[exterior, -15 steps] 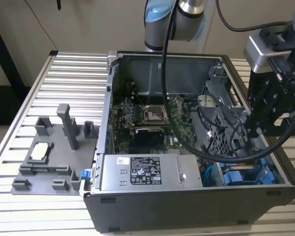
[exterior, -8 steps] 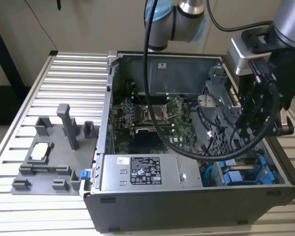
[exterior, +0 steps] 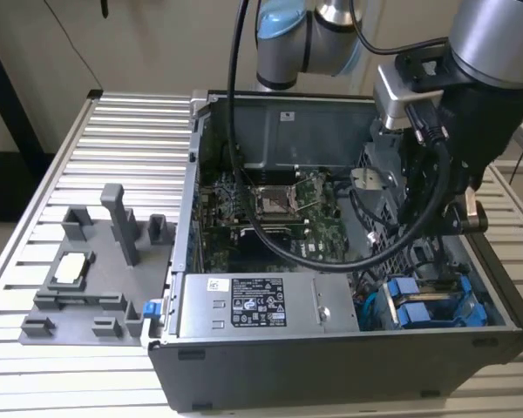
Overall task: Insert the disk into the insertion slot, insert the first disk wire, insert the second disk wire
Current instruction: 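Insert the second disk wire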
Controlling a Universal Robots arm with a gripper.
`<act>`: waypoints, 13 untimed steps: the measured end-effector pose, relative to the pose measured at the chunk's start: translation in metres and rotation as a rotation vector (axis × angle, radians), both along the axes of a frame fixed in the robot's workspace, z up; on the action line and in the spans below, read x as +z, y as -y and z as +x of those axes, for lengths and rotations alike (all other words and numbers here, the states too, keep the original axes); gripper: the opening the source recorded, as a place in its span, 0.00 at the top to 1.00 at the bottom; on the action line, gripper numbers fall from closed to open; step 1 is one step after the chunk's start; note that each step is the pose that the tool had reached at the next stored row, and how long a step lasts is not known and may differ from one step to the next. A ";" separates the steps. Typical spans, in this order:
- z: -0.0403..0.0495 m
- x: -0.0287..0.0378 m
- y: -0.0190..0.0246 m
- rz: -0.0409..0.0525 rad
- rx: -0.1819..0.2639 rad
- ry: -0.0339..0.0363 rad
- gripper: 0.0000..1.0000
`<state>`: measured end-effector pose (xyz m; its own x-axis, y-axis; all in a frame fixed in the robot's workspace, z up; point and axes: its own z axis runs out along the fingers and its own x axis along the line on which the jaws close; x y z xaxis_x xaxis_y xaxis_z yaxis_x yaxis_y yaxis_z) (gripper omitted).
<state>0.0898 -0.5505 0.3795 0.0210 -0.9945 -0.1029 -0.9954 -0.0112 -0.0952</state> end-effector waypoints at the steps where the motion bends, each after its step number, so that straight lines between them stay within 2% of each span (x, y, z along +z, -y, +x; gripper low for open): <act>1: -0.0005 -0.0010 -0.0013 0.0000 0.000 -0.0001 0.73; 6: -0.0034 -0.0064 -0.0074 0.0001 0.000 0.0000 0.73; 13: -0.0057 -0.0127 -0.0092 -0.0001 0.000 -0.0001 0.73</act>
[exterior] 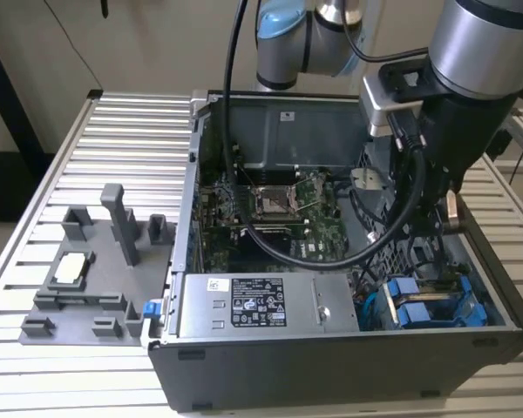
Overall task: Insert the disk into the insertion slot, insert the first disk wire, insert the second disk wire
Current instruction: 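Insert the second disk wire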
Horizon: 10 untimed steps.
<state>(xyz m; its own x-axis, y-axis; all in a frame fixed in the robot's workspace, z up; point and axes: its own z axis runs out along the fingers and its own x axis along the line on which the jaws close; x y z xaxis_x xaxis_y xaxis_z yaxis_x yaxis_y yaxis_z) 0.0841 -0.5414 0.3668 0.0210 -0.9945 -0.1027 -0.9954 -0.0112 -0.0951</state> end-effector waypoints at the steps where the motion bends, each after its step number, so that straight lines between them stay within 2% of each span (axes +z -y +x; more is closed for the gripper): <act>1: -0.0003 -0.0008 -0.0001 0.0001 0.000 0.0000 0.73; 3: -0.0009 -0.0022 -0.0002 0.0012 0.000 0.0001 0.73; 4: -0.0020 -0.0038 -0.0002 0.0089 0.001 0.0002 0.73; 5: -0.0023 -0.0039 -0.0002 0.0127 0.001 0.0002 0.73; 10: -0.0061 -0.0040 -0.0002 0.0249 0.004 0.0011 0.73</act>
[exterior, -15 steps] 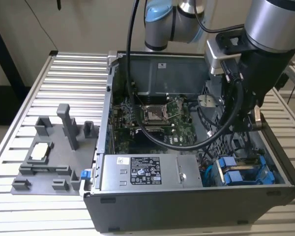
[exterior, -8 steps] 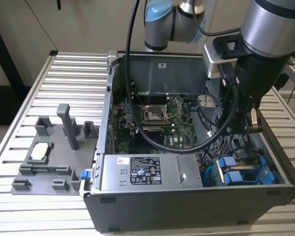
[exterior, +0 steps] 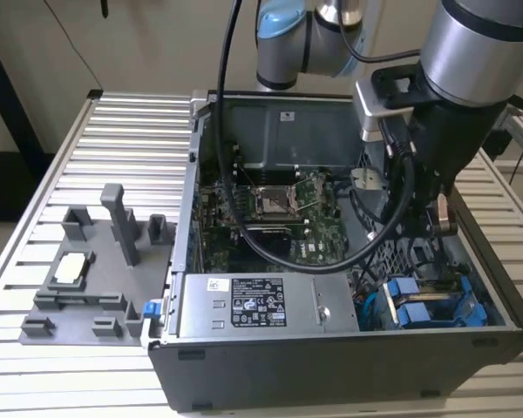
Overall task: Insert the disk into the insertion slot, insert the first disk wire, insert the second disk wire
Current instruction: 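Insert the second disk wire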
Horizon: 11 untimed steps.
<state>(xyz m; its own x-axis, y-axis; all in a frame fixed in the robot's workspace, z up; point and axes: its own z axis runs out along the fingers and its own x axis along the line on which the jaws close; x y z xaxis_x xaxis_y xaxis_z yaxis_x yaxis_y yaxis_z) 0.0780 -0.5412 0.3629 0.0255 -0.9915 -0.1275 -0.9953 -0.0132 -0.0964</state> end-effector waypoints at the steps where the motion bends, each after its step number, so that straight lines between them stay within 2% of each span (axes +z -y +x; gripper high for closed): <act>1: -0.0010 0.0000 0.0000 0.0018 0.002 0.0004 0.73; 6: -0.0030 -0.0013 0.0000 0.0076 0.020 0.0057 0.73; 11: -0.0031 -0.0025 0.0000 0.0079 0.037 0.0291 0.73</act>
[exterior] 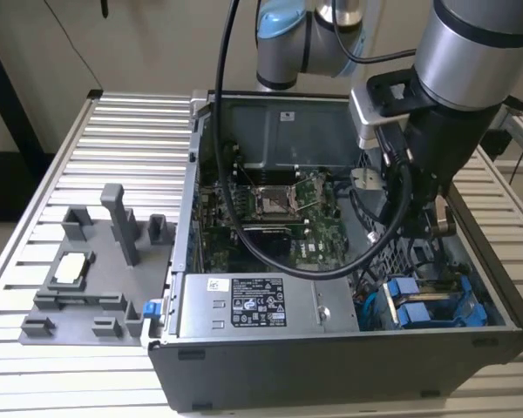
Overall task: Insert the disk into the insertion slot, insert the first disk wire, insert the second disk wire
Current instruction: 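Insert the second disk wire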
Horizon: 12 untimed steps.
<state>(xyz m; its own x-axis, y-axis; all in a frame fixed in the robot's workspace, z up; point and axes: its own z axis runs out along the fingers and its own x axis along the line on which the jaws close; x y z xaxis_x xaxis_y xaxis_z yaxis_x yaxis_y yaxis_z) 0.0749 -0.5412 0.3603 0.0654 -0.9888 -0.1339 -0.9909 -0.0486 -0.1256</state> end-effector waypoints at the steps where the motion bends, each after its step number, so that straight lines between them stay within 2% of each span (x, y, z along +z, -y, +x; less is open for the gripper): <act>1: 0.0001 -0.0002 0.0000 0.0001 0.002 0.0024 0.73; 12: -0.0009 -0.0018 0.0000 0.0000 0.004 0.0025 0.73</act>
<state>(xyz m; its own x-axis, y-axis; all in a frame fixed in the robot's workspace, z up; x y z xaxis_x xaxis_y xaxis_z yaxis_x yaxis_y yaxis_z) 0.0740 -0.5412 0.3586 0.0693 -0.9886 -0.1337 -0.9904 -0.0521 -0.1280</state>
